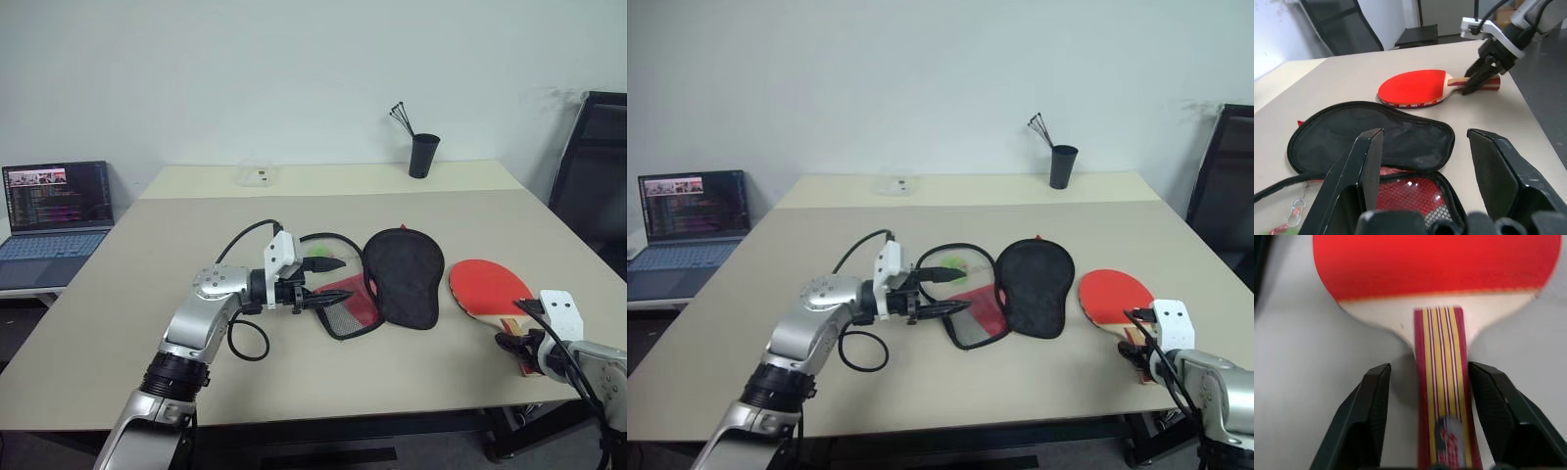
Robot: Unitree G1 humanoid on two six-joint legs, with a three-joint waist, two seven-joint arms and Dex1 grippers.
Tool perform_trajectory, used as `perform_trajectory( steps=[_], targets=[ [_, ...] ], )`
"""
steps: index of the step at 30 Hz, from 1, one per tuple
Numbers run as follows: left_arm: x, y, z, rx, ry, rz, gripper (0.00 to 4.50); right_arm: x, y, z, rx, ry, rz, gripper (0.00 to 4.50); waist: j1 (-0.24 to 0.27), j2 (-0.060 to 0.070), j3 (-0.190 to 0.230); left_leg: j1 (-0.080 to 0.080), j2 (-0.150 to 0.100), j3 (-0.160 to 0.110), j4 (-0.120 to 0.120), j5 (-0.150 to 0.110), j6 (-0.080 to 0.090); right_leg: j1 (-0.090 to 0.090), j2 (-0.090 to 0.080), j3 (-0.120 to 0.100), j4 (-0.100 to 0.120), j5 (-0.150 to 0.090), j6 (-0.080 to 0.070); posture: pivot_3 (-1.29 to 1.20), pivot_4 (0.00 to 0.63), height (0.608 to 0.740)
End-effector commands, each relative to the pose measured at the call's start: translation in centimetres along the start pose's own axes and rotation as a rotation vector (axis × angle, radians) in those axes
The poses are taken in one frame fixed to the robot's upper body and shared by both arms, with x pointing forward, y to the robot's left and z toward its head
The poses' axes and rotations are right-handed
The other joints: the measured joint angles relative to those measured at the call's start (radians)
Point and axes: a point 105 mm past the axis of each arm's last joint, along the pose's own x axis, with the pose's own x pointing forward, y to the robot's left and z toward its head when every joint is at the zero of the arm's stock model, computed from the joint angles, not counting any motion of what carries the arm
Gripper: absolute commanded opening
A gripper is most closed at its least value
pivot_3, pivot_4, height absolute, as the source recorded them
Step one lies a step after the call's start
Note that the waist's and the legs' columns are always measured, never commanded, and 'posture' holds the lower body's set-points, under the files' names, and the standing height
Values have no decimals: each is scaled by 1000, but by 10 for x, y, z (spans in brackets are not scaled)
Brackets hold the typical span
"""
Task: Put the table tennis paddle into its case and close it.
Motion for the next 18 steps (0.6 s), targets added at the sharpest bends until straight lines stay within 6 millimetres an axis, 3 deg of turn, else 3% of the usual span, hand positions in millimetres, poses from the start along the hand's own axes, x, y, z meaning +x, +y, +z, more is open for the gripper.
perform_trajectory(
  steps=[1,8,11,14,18],
  targets=[
    [-10,-5,10,3,-2,-49,2968,9,1,8,-14,-27,18,2789,0,0,0,0,0,0,0,0,0,0,0,0,0,0,0,0,150,740],
    [-28,-18,1,-52,94,-148,2968,18,-5,12,-28,-27,12,2789,-7,-8,-4,5,0,2,0,0,0,2,0,0,1,0,1,0,150,740],
    [-32,-18,-1,-49,113,-150,2968,20,-5,10,-19,-18,9,2177,-7,-11,-6,6,0,3,0,0,0,2,0,1,1,1,1,0,150,740],
    [-33,-17,-1,-45,116,-142,2968,21,-5,11,-17,-21,10,1173,-7,-12,-6,6,0,3,0,0,0,2,0,1,0,1,1,0,150,740],
    [-34,-16,-2,-43,119,-131,2968,17,-2,18,-26,-47,21,1086,-7,-12,-6,6,0,3,-1,0,0,2,0,1,0,1,1,0,150,740]
  ],
)
